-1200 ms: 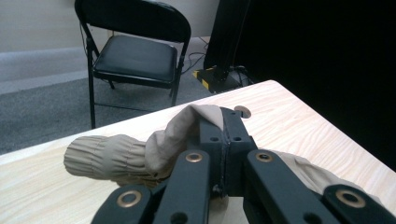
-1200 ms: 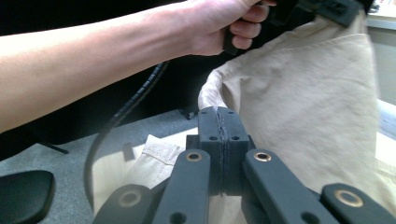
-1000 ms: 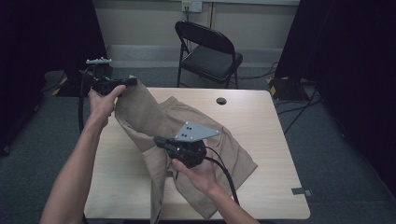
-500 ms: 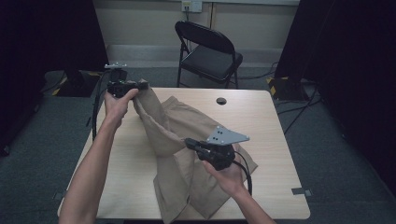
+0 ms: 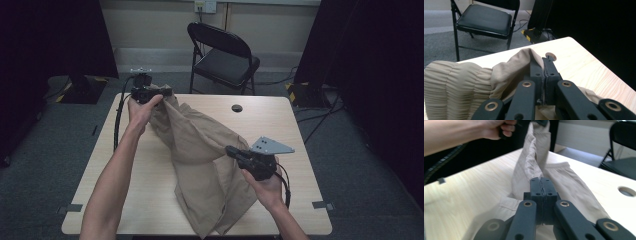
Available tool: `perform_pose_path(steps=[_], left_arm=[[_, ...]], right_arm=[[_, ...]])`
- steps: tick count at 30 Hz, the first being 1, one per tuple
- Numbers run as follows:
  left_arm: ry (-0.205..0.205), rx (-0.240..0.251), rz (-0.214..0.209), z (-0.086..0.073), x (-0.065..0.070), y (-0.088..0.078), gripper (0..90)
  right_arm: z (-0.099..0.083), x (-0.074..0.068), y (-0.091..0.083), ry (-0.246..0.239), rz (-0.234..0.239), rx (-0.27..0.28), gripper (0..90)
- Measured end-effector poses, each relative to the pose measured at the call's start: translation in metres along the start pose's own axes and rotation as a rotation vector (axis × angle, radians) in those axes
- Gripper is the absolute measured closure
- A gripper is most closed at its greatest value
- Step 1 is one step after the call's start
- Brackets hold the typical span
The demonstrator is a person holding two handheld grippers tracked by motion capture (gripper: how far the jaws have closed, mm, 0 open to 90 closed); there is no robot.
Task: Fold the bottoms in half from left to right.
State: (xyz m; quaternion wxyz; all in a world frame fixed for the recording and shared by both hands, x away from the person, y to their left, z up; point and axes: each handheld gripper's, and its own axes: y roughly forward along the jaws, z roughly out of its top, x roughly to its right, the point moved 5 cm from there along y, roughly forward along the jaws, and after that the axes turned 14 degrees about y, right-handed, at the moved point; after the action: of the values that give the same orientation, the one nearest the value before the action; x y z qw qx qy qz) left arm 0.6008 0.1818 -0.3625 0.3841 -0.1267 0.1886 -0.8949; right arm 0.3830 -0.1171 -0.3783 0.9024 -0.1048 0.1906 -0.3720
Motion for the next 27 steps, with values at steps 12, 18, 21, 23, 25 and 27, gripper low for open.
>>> perform_pose_path(steps=[12,18,21,23,25,27], left_arm=[[0.049,0.030,-0.065,0.010,0.021,0.011,68.1],[0.093,0.039,-0.061,0.017,0.030,-0.004,59.8],[0.116,0.058,-0.070,0.018,0.036,-0.013,59.8],[0.126,0.069,-0.074,0.016,0.042,-0.020,59.6],[0.148,0.057,-0.084,0.013,0.048,-0.023,59.6],[0.163,0.065,-0.088,0.010,0.053,-0.027,59.6]], right_arm=[[-0.017,0.049,-0.001,0.064,-0.101,-0.043,89.9],[-0.022,0.061,0.004,0.083,-0.131,-0.070,89.9],[-0.023,0.066,0.006,0.089,-0.138,-0.076,89.8],[-0.023,0.071,0.007,0.094,-0.145,-0.083,89.8],[-0.023,0.076,0.009,0.103,-0.152,-0.089,89.8],[-0.022,0.080,0.010,0.107,-0.158,-0.093,89.8]])
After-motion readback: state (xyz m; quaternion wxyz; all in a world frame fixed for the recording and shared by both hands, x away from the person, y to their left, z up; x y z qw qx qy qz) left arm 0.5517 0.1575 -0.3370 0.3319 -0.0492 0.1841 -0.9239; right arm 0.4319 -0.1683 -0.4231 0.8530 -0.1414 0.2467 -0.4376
